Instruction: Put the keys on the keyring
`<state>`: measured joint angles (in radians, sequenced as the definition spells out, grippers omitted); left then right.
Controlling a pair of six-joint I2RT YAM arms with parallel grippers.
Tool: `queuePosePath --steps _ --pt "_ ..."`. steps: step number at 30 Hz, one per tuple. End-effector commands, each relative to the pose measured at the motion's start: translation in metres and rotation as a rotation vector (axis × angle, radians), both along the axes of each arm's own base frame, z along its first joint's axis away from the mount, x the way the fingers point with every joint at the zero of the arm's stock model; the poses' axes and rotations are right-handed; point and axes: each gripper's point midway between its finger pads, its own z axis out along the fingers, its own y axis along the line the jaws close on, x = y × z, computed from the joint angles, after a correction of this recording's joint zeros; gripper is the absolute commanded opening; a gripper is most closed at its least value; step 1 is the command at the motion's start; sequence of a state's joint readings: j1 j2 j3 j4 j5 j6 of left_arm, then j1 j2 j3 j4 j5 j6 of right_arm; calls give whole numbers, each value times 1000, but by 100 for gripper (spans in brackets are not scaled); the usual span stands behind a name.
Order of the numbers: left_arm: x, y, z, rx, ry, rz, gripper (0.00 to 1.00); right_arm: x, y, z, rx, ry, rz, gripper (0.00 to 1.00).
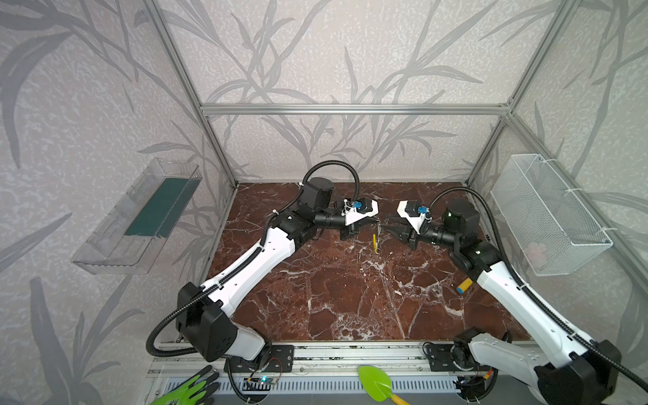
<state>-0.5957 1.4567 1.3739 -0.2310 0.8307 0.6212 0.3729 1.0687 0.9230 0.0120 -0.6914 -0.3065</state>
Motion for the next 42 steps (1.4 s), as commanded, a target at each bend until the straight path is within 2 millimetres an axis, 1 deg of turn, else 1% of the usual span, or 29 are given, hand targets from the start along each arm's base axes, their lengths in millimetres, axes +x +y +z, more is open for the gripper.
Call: queuePosePath --steps 1,3,5,13,17,21,25,27,31,33,35,38,42 --pt "-1 -2 18 -61 -38 -3 0 8 -11 4 67 -27 -78 41" --pt "-1 -2 19 -68 -41 -6 0 6 -11 -9 63 3 -76 42" --pt "0 -3 20 -78 -40 -4 0 6 -9 -15 78 20 -66 42" --pt "2 -5 25 -103 -43 -4 0 4 10 -10 139 52 24 45" --pt "3 -5 25 -111 -43 0 0 1 18 -8 163 73 78 51" --pt "3 -6 24 -111 -42 4 0 1 24 -8 157 70 83 52" --pt "4 -6 24 -115 -41 6 0 8 26 -5 155 56 44 52" --pt "4 -6 24 -114 -38 6 0 14 25 -5 149 53 3 50" --pt "6 -4 21 -103 -39 18 0 20 18 -6 124 34 -59 38" --pt "6 -4 21 -100 -39 22 0 19 16 -7 117 23 -73 33" --pt "6 -3 19 -97 -36 25 0 17 13 -10 91 12 -80 24" --pt "8 -2 18 -95 -33 31 0 17 7 -12 59 -6 -111 15" --pt "8 0 15 -92 -24 37 0 18 -1 -9 34 -51 -155 9"
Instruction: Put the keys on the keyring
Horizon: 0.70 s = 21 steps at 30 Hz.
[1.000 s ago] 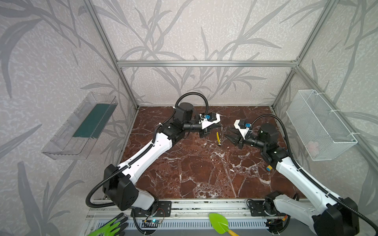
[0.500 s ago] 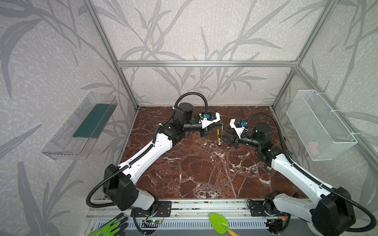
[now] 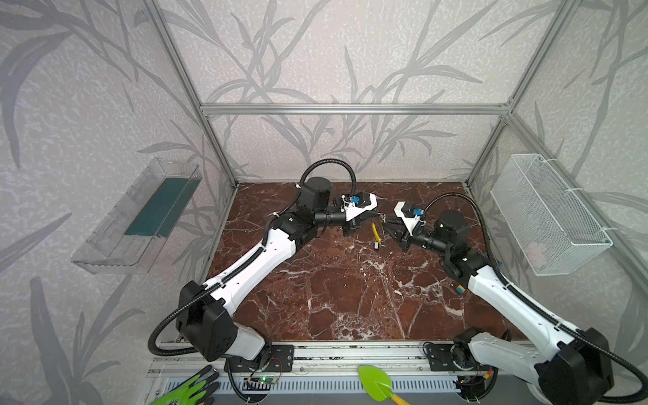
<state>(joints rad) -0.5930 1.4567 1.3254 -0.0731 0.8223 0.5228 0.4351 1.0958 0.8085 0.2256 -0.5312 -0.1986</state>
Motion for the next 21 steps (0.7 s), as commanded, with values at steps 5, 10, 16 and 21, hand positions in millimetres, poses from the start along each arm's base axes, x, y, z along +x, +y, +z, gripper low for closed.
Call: queuePosePath --steps 5,10,16,21 --pt "1 6 4 -10 -18 19 0 -5 -11 20 -58 -134 -45 2" --pt "0 7 1 -5 -2 18 0 -8 -8 20 -151 -198 -44 0" --pt "-3 8 -8 18 30 5 0 -6 -4 26 -289 -315 -73 0" --pt "-1 15 -25 42 84 21 0 5 -11 33 -384 -374 -126 0"
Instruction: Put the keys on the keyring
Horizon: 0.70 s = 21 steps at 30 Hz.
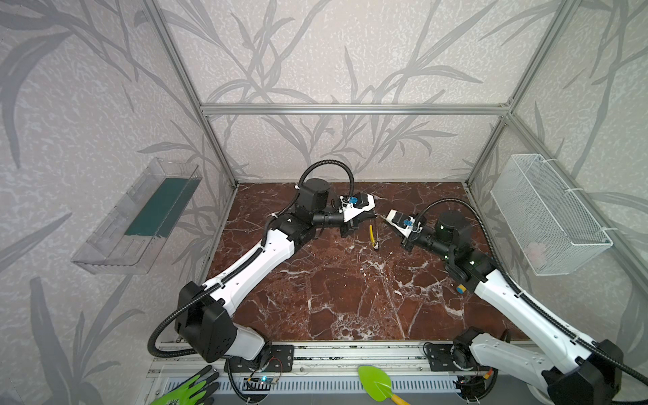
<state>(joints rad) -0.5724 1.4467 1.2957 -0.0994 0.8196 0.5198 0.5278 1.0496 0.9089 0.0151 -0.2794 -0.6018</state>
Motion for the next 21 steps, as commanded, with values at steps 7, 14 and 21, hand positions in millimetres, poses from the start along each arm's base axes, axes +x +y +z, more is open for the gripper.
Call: queuePosePath --steps 7,14,21 --pt "10 19 -29 -68 148 46 3 7 21 -6 -247 -74 60 0" --pt "25 59 -51 -88 164 222 39 15 51 -41 -412 -62 110 0" --pt "50 132 -54 -113 52 579 53 13 100 -89 -549 -23 229 0"
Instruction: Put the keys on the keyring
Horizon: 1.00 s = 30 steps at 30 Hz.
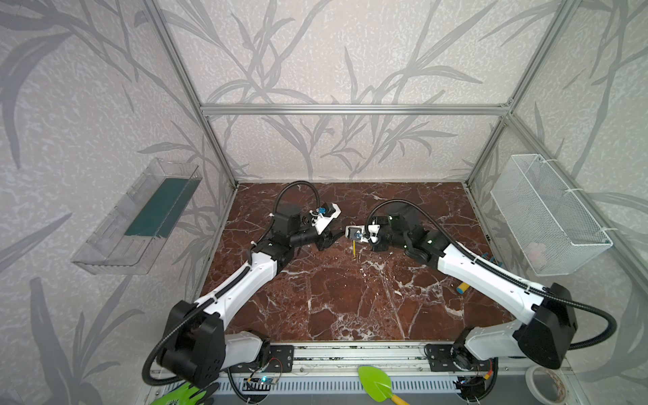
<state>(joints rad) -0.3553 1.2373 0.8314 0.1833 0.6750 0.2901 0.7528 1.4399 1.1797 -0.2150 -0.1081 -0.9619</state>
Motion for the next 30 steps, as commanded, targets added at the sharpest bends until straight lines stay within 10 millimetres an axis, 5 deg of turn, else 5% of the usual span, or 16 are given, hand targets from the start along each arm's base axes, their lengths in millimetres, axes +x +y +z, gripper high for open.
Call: queuePosePath --steps 1,7,12,17,30 --pt "19 43 23 -12 -125 241 54 0 19 -21 -87 8 44 0" --pt "33 111 20 27 -149 524 57 -4 75 -58 -139 55 100 0" --pt "43 126 17 32 -136 613 57 -5 97 -65 -120 48 78 0" --pt "51 130 3 34 -103 645 56 -18 64 -120 -214 109 -7 0" --pt "58 112 -17 36 -38 612 53 -71 -25 -189 -348 212 -108 0"
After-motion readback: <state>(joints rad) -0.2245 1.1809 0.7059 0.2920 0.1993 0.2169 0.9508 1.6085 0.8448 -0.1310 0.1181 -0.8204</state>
